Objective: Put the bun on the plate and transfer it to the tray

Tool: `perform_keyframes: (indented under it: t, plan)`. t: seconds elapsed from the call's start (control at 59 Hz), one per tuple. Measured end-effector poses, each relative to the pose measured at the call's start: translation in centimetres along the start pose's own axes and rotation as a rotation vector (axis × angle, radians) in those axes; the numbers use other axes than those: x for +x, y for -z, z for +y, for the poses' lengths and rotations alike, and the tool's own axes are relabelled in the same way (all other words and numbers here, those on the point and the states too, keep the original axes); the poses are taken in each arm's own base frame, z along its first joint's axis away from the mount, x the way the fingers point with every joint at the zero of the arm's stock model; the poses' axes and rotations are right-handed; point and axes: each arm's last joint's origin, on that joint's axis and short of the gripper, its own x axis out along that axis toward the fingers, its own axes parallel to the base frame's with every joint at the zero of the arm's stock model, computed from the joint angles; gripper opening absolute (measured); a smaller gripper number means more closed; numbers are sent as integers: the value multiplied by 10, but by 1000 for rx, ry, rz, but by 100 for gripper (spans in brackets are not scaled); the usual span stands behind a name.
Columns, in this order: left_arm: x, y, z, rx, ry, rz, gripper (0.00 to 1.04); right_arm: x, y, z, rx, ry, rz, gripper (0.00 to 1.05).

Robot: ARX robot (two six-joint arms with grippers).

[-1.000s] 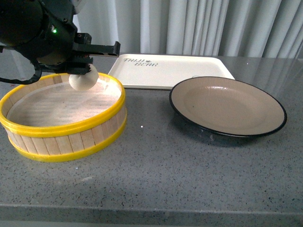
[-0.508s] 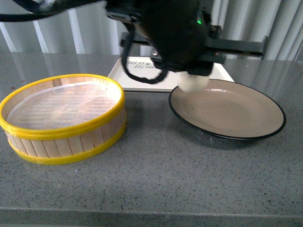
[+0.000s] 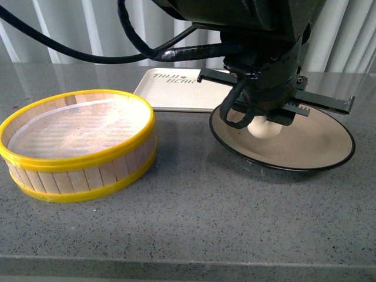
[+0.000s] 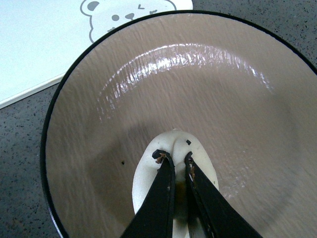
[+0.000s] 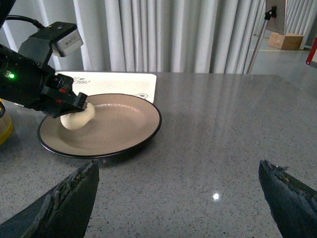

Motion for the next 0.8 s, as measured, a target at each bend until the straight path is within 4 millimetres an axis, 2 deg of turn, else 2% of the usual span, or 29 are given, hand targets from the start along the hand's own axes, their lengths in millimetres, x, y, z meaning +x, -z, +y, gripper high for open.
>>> perform_keyframes:
  t: [0.203, 0.254, 0.373, 0.576, 0.763, 0.797]
  plan:
    - [11, 3, -7, 13, 5, 23, 4, 0, 0, 0, 0, 0, 0, 96]
    - [11, 3, -8, 12, 6, 27, 7, 0, 0, 0, 0, 0, 0, 96]
    - [12, 4, -9, 12, 8, 29, 25, 0, 0, 0, 0, 0, 0, 96]
    - [12, 4, -9, -9, 28, 30, 72, 0, 0, 0, 0, 0, 0, 96]
    - [7, -1, -4, -35, 30, 16, 99, 0, 0, 0, 0, 0, 0, 96]
    - [4, -4, -1, -39, 27, 8, 100, 0, 0, 0, 0, 0, 0, 96]
